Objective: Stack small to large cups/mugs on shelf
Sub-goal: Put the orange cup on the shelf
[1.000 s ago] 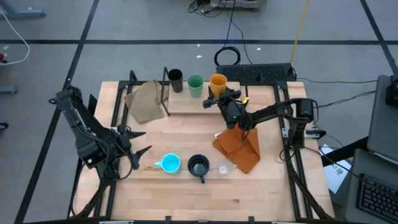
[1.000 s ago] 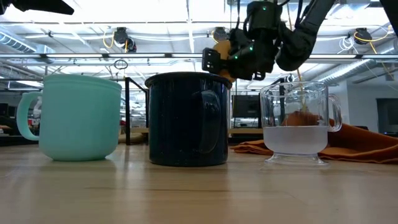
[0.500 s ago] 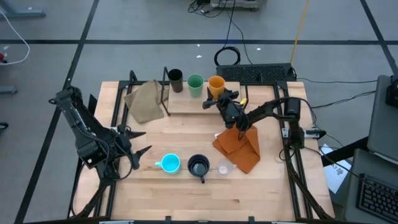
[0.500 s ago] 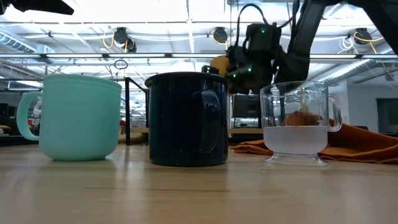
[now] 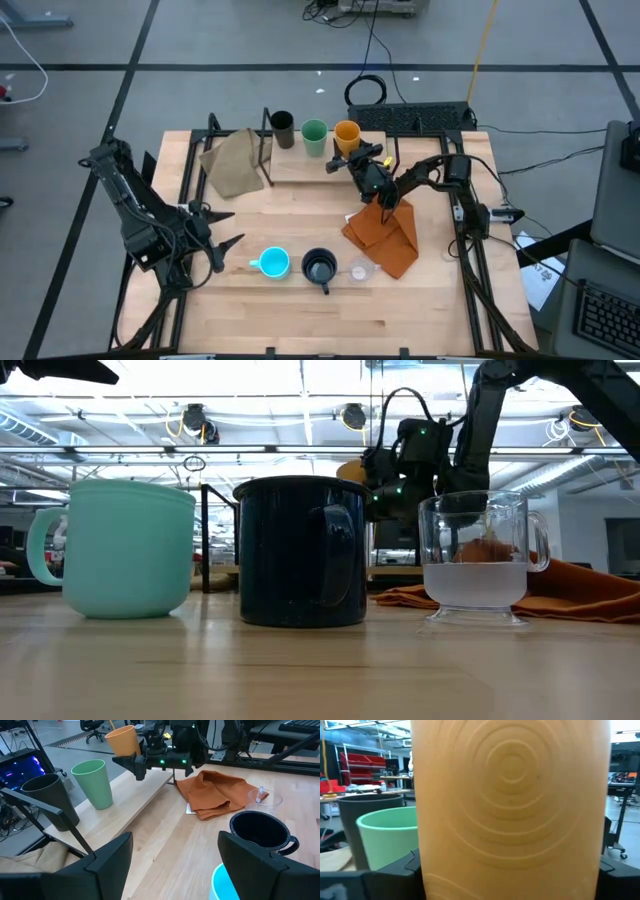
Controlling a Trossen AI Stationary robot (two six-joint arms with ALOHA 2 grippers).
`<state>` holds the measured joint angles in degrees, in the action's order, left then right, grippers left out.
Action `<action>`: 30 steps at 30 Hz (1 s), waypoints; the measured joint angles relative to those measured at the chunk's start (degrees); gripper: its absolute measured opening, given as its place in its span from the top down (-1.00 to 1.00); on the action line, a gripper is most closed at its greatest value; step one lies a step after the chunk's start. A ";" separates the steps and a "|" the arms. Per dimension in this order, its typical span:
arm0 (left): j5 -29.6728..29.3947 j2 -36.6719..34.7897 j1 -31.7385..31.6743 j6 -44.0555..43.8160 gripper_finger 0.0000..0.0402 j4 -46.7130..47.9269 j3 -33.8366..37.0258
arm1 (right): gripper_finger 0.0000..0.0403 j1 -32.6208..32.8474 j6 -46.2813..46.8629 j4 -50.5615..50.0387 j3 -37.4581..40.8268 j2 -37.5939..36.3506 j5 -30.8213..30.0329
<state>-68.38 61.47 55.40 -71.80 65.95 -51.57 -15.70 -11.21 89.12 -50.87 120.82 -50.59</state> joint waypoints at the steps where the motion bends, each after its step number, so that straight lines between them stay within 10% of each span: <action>1: 0.05 0.00 0.00 -0.20 -0.45 0.00 0.00 | -0.41 -0.13 0.03 0.13 0.00 0.10 0.00; 30: 0.92 0.00 0.00 -1.21 -0.45 -0.04 0.00 | -0.41 -5.46 7.30 -4.53 0.00 1.05 7.23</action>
<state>-67.46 61.47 55.40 -73.01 65.91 -51.57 -21.16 -3.91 84.60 -50.87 121.86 -43.36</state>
